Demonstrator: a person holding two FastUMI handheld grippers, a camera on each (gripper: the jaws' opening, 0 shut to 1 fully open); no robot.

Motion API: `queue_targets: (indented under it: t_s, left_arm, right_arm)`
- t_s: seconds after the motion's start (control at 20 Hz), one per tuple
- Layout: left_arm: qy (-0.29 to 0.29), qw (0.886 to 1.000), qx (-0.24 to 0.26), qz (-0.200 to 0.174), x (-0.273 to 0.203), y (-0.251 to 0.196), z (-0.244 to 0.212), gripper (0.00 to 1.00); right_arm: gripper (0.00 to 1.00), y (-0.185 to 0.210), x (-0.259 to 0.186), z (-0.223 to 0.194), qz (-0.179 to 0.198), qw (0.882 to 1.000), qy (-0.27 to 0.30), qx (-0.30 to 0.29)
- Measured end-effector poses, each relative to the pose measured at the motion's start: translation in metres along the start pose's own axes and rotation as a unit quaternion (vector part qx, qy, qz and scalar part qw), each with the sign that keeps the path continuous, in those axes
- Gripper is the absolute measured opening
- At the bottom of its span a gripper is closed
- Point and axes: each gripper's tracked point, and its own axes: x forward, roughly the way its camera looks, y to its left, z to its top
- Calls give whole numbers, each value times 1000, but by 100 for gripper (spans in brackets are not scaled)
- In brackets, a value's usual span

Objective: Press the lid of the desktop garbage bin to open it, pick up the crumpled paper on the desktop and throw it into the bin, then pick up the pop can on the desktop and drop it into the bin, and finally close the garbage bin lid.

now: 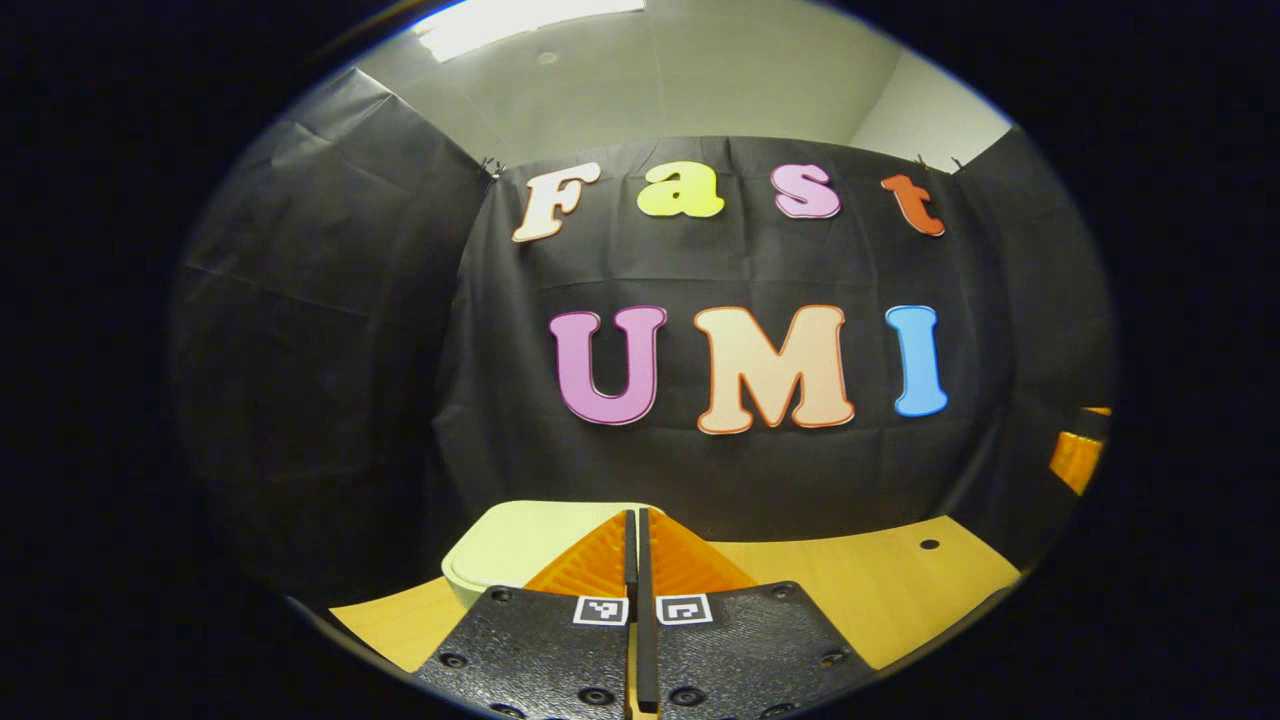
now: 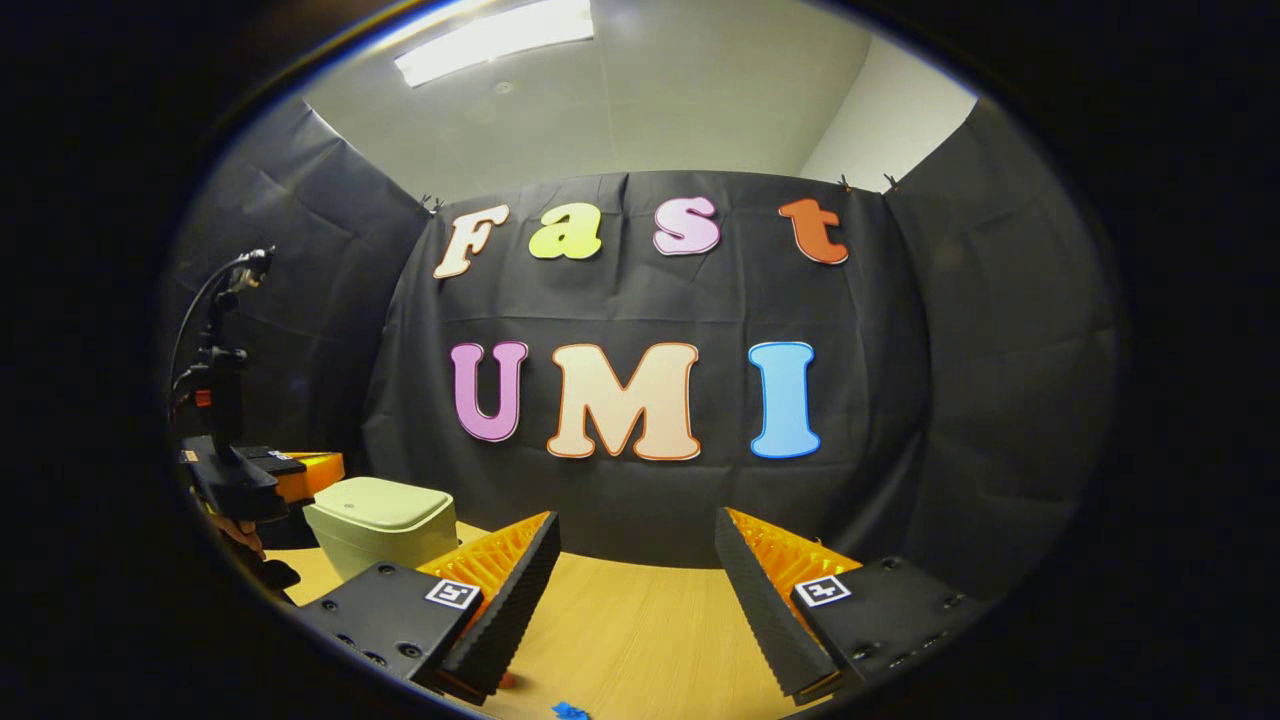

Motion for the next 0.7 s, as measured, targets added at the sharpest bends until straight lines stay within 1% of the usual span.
queue_targets:
  t_s: [0.15,0.25,0.3,0.4,0.45,0.5,0.65,0.7]
  left_arm:
    - [14,1000,-1,10,13,23,-16,0]
    - [27,1000,-5,5,19,29,-28,0]
    - [32,999,-3,2,22,32,-34,0]
    - [40,999,-3,-4,28,36,-44,0]
    - [44,999,-4,-7,30,37,-49,0]
    - [49,999,-5,-8,32,38,-56,0]
    - [78,997,-21,-12,33,40,-79,0]
    - [48,998,-20,-18,34,39,-69,0]
  right_arm:
    - [99,7,0,-10,-13,1000,14,1]
    - [98,11,-1,-16,-20,1000,21,-6]
    - [100,12,-3,-18,-25,999,24,-10]
    - [98,15,-5,-21,-34,999,32,-14]
    - [99,16,-5,-24,-39,998,36,-15]
    - [98,19,-5,-27,-40,998,41,-15]
    - [98,28,-6,-31,-39,998,49,-15]
    - [98,29,-7,-30,-40,998,49,-17]
